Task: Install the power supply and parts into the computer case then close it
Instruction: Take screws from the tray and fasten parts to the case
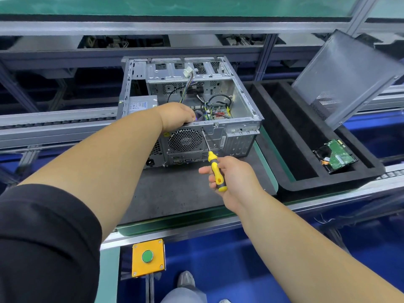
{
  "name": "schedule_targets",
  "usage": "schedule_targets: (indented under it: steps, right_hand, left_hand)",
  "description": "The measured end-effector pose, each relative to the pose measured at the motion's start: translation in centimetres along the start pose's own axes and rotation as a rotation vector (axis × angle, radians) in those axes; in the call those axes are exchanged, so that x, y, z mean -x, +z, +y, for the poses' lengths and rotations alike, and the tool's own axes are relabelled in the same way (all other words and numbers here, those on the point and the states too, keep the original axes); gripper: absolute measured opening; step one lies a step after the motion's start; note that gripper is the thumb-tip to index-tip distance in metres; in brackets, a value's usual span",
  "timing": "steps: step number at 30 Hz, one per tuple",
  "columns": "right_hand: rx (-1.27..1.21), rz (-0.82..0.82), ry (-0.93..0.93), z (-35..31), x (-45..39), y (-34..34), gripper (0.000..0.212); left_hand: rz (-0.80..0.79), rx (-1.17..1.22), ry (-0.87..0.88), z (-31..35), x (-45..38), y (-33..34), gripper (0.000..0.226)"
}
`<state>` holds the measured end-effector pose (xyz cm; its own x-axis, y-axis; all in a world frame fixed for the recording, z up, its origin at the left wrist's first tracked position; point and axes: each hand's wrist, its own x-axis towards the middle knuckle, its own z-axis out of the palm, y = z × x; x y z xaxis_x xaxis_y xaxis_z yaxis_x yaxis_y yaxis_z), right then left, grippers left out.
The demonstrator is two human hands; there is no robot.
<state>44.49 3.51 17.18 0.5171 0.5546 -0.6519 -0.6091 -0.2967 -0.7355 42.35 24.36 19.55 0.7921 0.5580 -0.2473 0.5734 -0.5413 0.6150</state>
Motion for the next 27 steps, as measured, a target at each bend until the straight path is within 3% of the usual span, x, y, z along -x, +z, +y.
schedule_targets:
  steps: [7,16,20,24,27]
  right_hand:
    - [-0.184,0.011,0.026,0.21,0.12,-0.18,0.019]
    - [-0.158,0.005,0.069,0.01,0.06,0.51,0.011]
    - [-0.18,-0.014,0.125,-0.29,0.3,0.48,0.02]
    - [-0.164,-0.078,0.191,-0.5,0.06,0.46,0.048]
    - [-0.243,-0.1,0.197,-0.43,-0.15,0.45,0.047]
  left_hand:
    - [-0.023,0.031,0.007,-0.05,0.03,-0.04,0.01]
    - [-0.05,0.032,0.011,-0.06,-0.04,-0.08,0.011]
    - [-0.055,0.029,0.021,-0.14,-0.11,0.04,0.014]
    - [-0.062,0.002,0.026,-0.19,-0.22,-0.01,0.01]
    - [-0.061,-0.005,0.031,-0.14,-0.23,-0.02,0.009]
